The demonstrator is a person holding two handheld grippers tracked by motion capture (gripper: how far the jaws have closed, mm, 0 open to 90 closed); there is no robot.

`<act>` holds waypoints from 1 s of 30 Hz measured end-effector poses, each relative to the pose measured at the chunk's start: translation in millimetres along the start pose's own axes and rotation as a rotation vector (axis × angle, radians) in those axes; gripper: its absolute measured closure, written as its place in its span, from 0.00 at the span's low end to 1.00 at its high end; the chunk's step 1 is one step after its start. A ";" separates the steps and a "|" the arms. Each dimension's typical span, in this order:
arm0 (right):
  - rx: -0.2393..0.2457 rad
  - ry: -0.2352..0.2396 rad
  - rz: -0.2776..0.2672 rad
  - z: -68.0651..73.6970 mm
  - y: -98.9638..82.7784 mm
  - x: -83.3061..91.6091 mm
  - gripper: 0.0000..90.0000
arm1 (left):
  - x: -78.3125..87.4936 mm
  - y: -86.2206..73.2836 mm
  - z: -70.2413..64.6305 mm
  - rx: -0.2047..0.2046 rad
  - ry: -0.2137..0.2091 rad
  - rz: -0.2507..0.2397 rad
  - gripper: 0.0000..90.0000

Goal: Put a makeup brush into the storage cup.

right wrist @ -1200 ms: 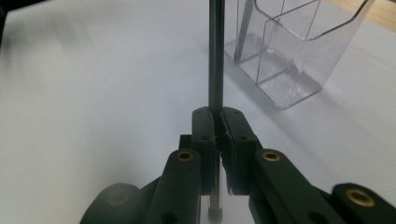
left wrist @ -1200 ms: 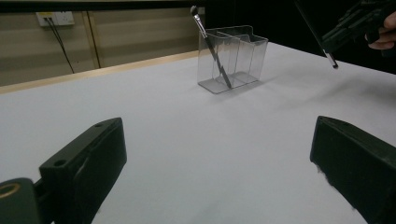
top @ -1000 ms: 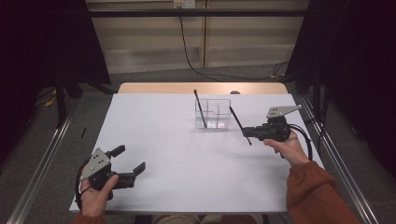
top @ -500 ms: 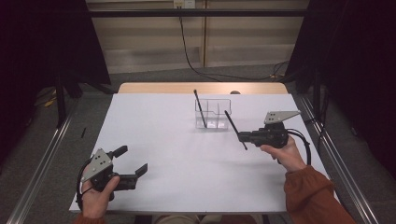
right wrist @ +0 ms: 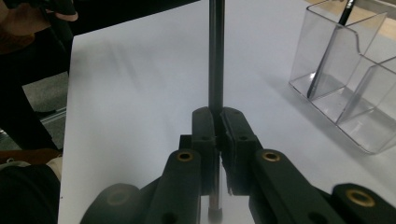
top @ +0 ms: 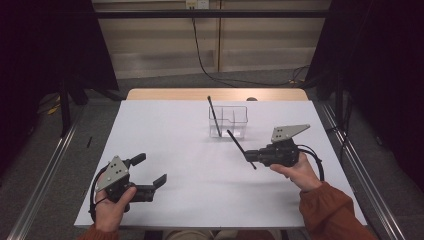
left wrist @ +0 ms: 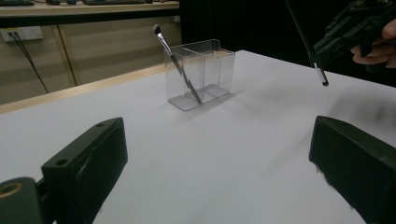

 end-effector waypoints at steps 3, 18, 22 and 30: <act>0.001 0.010 0.004 0.8 0.6 -2.8 0.94 | -4.5 3.7 -2.9 -0.009 -0.019 0.009 0.05; 0.059 0.093 0.065 21.0 8.4 -24.7 0.94 | -28.0 23.8 -19.3 -0.048 -0.111 0.047 0.05; 0.084 0.119 0.099 26.1 12.2 -31.6 0.94 | -30.6 25.6 -26.9 -0.057 -0.135 0.060 0.04; 0.120 0.159 0.132 32.4 19.9 -39.7 0.94 | -36.1 30.4 -26.3 -0.058 -0.143 0.070 0.04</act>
Point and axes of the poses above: each handheld gripper's, and its own axes: x roughly backward along the jaws, y roughly out of its top, z roughly to its left, the point moved 4 cm from there along -x, roughly forward along the jaws, and after that the axes turned 4 degrees about z, right-handed, at the moved point
